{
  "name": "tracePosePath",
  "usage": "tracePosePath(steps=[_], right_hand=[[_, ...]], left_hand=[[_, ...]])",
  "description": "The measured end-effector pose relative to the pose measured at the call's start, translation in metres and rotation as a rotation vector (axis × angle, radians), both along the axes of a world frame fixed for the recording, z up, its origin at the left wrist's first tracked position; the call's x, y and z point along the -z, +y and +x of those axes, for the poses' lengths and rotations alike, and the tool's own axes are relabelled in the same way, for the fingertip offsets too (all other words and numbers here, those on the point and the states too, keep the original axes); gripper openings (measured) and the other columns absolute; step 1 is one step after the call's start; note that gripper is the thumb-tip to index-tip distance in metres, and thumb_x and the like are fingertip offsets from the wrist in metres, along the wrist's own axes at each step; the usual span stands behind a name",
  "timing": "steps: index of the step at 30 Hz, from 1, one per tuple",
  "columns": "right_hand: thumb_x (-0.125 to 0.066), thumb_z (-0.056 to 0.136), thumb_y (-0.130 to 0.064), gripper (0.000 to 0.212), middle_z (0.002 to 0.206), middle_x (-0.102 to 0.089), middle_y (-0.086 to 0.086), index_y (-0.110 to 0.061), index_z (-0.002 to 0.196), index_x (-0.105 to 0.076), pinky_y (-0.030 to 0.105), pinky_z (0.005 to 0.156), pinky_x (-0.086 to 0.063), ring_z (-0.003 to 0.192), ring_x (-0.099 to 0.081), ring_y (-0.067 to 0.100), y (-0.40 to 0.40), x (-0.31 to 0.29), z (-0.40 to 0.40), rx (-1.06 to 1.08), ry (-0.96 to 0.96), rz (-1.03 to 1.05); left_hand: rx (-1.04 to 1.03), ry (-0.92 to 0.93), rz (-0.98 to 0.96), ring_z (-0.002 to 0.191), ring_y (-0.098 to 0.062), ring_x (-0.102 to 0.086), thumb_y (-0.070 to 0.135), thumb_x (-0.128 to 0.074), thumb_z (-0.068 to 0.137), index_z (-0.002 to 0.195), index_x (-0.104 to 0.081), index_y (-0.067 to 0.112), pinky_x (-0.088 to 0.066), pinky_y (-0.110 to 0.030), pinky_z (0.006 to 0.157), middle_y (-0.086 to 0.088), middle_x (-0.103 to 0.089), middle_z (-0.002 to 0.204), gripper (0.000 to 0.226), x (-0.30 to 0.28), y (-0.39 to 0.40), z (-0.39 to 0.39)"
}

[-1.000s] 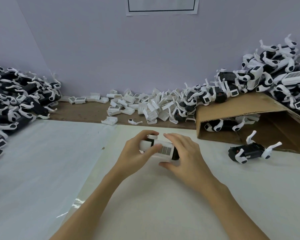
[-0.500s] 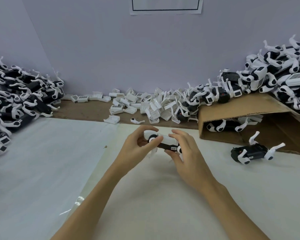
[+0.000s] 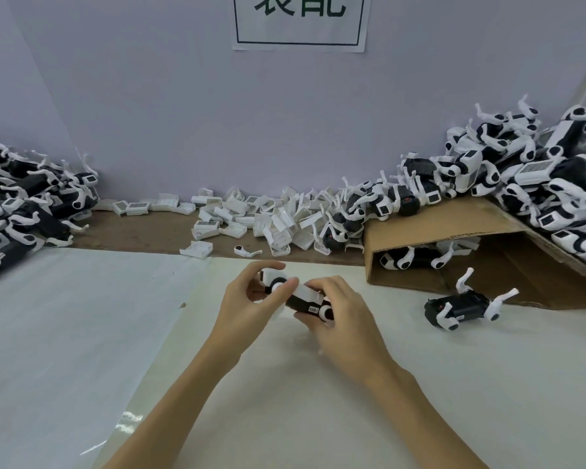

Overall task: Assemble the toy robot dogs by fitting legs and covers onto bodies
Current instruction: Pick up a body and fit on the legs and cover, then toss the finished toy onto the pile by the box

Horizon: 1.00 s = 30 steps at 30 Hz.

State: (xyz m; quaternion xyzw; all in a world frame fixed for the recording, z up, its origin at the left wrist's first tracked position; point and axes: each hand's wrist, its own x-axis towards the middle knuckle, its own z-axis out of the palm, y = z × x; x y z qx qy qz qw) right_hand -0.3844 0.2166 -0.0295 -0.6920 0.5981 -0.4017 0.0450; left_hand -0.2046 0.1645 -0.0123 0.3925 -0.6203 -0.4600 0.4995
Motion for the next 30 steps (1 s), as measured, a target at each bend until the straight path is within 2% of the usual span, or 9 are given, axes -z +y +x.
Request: tracePosePath(steps=[3,5,9,11,14,18,24,28,30], right_hand=[[-0.066,0.100,-0.047,0.055,0.125,-0.053,-0.026,-0.053,0.149,-0.042,0.007,0.092,-0.046,0.107,-0.057,-0.015,0.008,-0.006,-0.007,-0.194,-0.291,0.298],[-0.064,0.103,-0.038,0.044,0.112,-0.066,-0.012,-0.056,0.141,-0.051,0.024,0.084,-0.060,0.091,-0.073,0.006,0.010,-0.008,-0.010,-0.246,-0.429,0.341],[-0.062,0.105,-0.019,0.022,0.114,-0.069,0.031,-0.018,0.126,-0.066,0.045,0.080,-0.064,0.082,-0.074,0.040,-0.003,-0.037,-0.024,-0.234,-0.744,0.417],[-0.062,0.105,-0.021,0.037,0.127,-0.059,0.042,0.002,0.133,-0.058,0.039,0.079,-0.064,0.097,-0.069,0.040,-0.014,-0.081,-0.053,-0.291,-1.140,0.337],[-0.071,0.093,-0.046,0.090,0.155,-0.042,0.031,-0.014,0.163,-0.024,0.035,0.094,-0.061,0.119,-0.068,0.035,-0.023,-0.150,-0.103,-0.442,-1.757,-0.045],[-0.083,0.076,-0.063,0.116,0.152,-0.050,0.027,-0.025,0.165,-0.020,0.039,0.095,-0.059,0.118,-0.072,0.027,-0.025,-0.157,-0.103,-0.354,-1.291,0.234],[-0.069,0.093,-0.043,0.052,0.121,-0.073,0.019,-0.003,0.127,-0.070,0.038,0.083,-0.062,0.102,-0.074,0.031,-0.025,-0.045,-0.020,-0.386,-1.559,0.560],[-0.069,0.091,-0.039,0.047,0.109,-0.075,0.017,-0.003,0.119,-0.076,0.037,0.075,-0.062,0.089,-0.075,0.029,-0.025,-0.009,0.010,-0.316,-1.642,0.649],[-0.066,0.093,-0.039,0.047,0.104,-0.074,0.015,-0.002,0.121,-0.076,0.036,0.072,-0.063,0.085,-0.075,0.027,-0.027,-0.003,0.010,-0.355,-1.696,0.630]], left_hand=[[0.002,0.051,0.082,0.088,-0.022,-0.068,0.069,-0.079,0.071,0.115,-0.076,0.040,-0.049,-0.027,0.079,-0.005,-0.075,0.091,0.052,0.001,-0.009,0.013],[0.040,0.085,0.095,0.097,-0.015,-0.073,0.068,-0.079,0.081,0.120,-0.075,0.041,-0.052,-0.023,0.086,0.000,-0.079,0.103,0.047,0.004,-0.015,0.020],[0.002,0.354,0.250,0.112,-0.030,-0.071,0.072,-0.050,0.093,0.139,-0.066,0.025,-0.051,-0.045,0.106,-0.013,-0.072,0.124,0.067,0.001,-0.025,0.021],[-0.076,0.428,0.233,0.107,-0.031,-0.072,0.071,-0.045,0.094,0.130,-0.070,0.016,-0.055,-0.048,0.099,-0.015,-0.073,0.118,0.070,-0.003,-0.029,0.027],[-0.140,0.359,0.171,0.102,-0.028,-0.069,0.068,-0.043,0.098,0.115,-0.075,0.013,-0.058,-0.047,0.090,-0.013,-0.072,0.111,0.065,-0.005,-0.029,0.033],[-0.191,0.269,0.173,0.095,-0.028,-0.069,0.057,-0.040,0.109,0.113,-0.075,0.010,-0.058,-0.042,0.082,-0.015,-0.072,0.110,0.059,-0.004,-0.033,0.030],[-0.224,-0.063,0.020,0.101,-0.019,-0.068,0.038,-0.053,0.111,0.106,-0.073,0.022,-0.057,-0.034,0.080,0.001,-0.072,0.108,0.025,0.010,-0.027,0.021],[-0.261,-0.360,-0.111,0.096,0.000,-0.062,0.028,-0.062,0.106,0.106,-0.069,0.027,-0.048,-0.012,0.078,0.007,-0.066,0.110,0.007,0.019,-0.028,0.019],[-0.263,-0.453,-0.122,0.101,-0.003,-0.061,0.029,-0.064,0.105,0.109,-0.068,0.028,-0.050,-0.019,0.083,0.007,-0.062,0.112,0.006,0.021,-0.032,0.022]])
